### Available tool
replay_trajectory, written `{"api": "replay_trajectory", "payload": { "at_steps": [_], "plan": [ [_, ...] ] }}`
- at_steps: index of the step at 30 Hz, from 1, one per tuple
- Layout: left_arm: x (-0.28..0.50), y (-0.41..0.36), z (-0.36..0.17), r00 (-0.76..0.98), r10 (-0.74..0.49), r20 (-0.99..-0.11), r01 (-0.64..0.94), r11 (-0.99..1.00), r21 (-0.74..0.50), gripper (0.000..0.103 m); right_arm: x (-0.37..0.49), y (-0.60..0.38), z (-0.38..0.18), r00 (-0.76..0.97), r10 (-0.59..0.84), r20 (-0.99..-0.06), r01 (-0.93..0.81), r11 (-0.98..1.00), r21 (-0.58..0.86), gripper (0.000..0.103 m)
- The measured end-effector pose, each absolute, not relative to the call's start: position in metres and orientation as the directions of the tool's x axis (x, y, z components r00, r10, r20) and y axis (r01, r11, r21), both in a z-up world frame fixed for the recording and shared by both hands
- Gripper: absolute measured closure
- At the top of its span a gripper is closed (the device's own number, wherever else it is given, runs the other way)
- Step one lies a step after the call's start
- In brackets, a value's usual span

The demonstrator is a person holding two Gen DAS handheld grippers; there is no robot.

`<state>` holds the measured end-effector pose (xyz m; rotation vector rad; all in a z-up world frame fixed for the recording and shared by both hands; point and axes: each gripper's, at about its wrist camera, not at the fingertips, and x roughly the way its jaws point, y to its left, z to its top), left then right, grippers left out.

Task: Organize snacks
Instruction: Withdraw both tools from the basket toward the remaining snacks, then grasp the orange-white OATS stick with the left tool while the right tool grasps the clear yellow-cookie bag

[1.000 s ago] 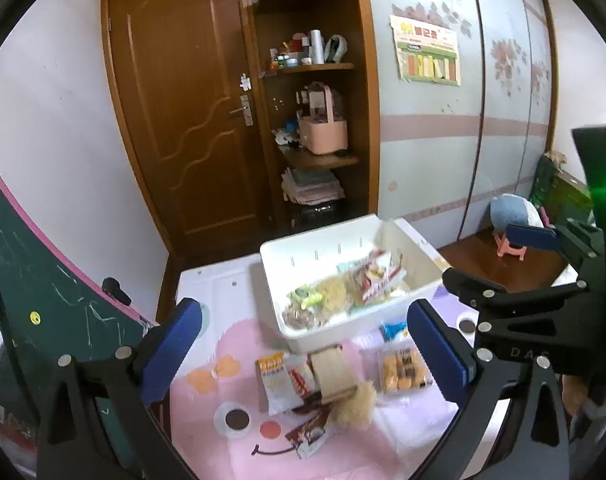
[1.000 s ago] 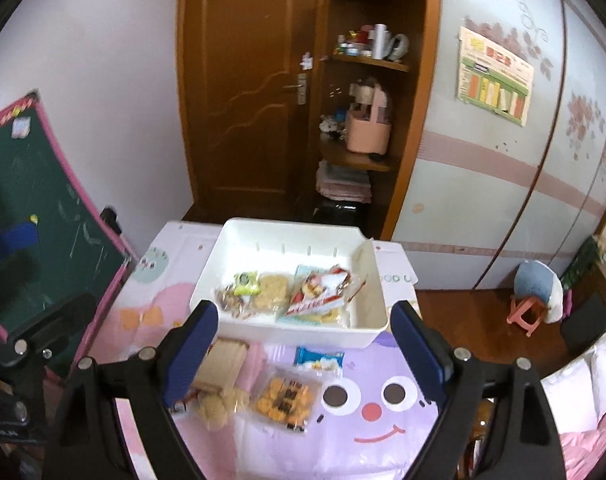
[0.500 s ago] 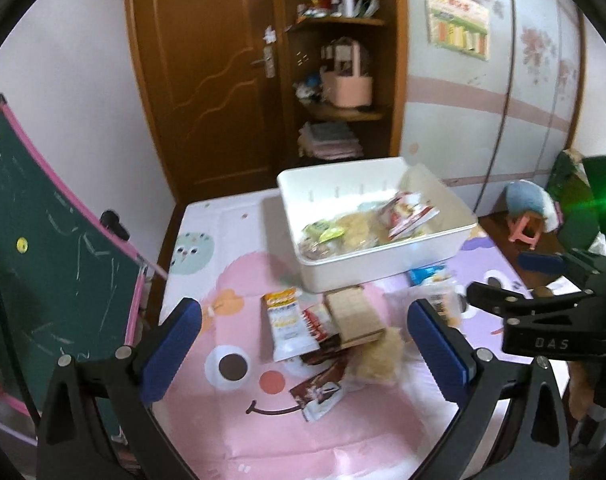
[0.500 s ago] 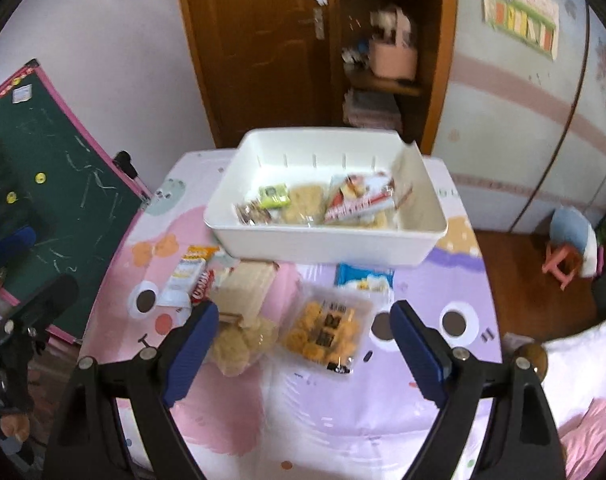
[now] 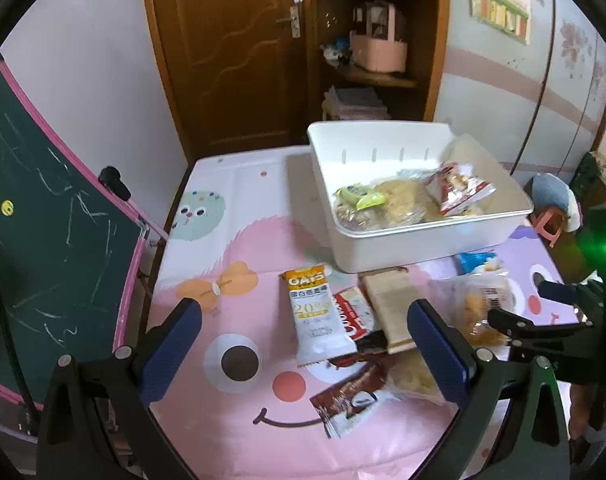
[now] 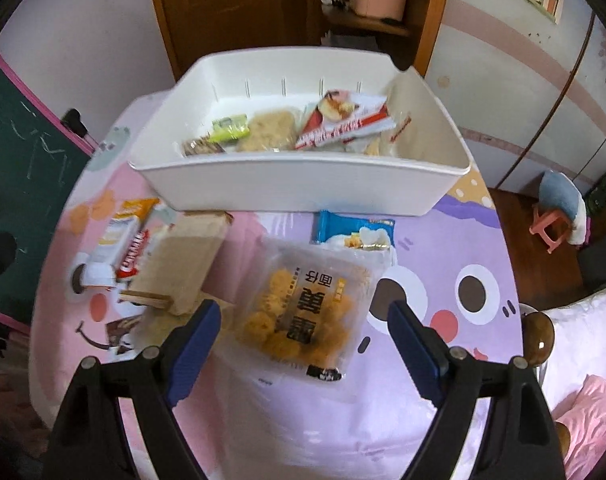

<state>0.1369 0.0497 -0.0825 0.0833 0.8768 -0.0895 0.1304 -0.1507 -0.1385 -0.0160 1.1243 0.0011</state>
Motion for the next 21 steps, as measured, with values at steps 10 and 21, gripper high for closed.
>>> {"api": "replay_trajectory", "payload": {
  "at_steps": [10,21],
  "plan": [
    [0.201,0.078,-0.175,0.450,-0.025,-0.893,-0.042,0.998,-0.049,0.001,0.142,-0.149,-0.180,0.347,-0.007,-0.938,-0.003,1.000,-0.009,0.017],
    [0.227,0.077,-0.206,0.348,-0.122,-0.929,-0.094,0.982,-0.164,0.001,0.141,-0.145,-0.181,0.381,0.008,-0.925,-0.030,1.000,-0.004,0.030]
  ]
}}
